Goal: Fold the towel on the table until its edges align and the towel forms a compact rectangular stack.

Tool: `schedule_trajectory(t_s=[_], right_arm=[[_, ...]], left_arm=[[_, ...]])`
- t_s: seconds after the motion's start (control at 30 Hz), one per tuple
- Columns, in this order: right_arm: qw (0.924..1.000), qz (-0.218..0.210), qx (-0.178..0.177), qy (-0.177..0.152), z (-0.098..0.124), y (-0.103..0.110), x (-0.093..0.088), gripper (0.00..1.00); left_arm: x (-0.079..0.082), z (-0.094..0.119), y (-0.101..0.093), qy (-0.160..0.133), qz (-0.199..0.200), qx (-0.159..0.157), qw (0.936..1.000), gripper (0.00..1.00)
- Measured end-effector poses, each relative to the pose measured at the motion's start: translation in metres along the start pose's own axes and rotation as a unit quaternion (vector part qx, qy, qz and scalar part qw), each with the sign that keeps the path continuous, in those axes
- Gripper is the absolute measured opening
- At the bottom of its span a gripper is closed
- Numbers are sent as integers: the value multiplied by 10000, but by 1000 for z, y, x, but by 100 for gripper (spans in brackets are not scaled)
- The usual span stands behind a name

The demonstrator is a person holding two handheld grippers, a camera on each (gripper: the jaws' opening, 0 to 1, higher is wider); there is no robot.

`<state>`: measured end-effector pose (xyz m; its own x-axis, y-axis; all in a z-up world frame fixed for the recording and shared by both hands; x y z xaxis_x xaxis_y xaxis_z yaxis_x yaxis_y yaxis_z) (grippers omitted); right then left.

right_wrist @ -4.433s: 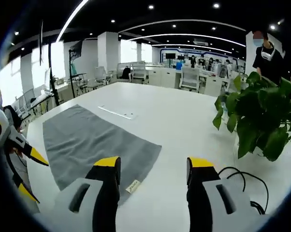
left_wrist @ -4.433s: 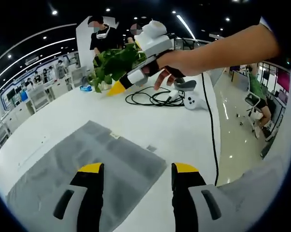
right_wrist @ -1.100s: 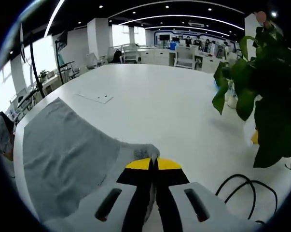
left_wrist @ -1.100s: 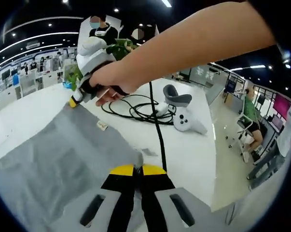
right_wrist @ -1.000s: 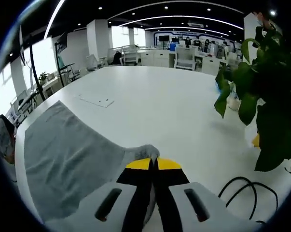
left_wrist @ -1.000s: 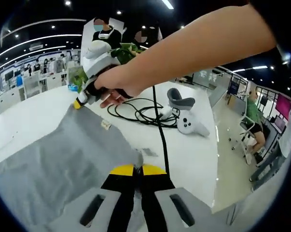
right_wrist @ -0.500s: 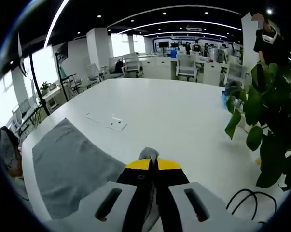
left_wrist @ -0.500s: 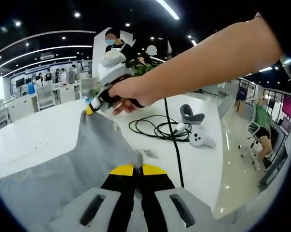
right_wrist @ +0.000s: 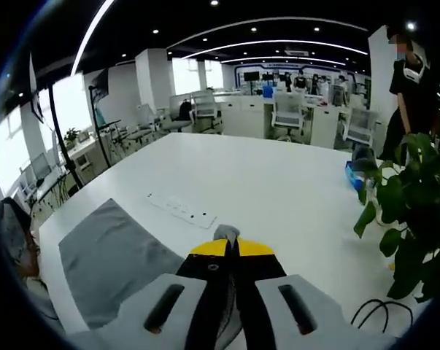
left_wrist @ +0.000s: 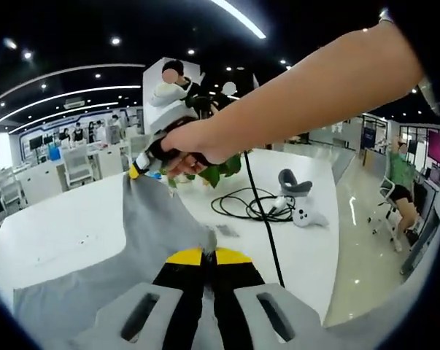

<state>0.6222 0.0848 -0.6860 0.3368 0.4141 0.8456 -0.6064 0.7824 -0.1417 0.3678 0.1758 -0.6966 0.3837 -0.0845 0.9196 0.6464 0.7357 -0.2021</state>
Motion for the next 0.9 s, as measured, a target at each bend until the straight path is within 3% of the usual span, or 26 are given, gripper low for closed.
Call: schedule_trajectory(t_s=[0.43, 0.9], right_arm=[[9999, 21, -74, -132, 1, 27, 47, 0], [9997, -20, -206, -159, 8, 60, 83, 0]], left_arm=[[26, 42, 23, -318, -155, 98, 9993, 3], [44, 89, 48, -558, -248, 171, 9980, 3]])
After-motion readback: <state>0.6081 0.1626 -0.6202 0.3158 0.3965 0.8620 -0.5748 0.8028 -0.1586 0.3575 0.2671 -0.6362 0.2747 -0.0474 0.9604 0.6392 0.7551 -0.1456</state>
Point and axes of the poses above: the point that each gripper's makers call its tool centre point, and the gripper's own axes: z roughly backward along the fingers, y roughly to its left, x roughly out of its top, the point moved 6 cm from there along z, roughly backward along the fingers, and after that the axes turned 14 degrees about z, right-handed, at the moved point
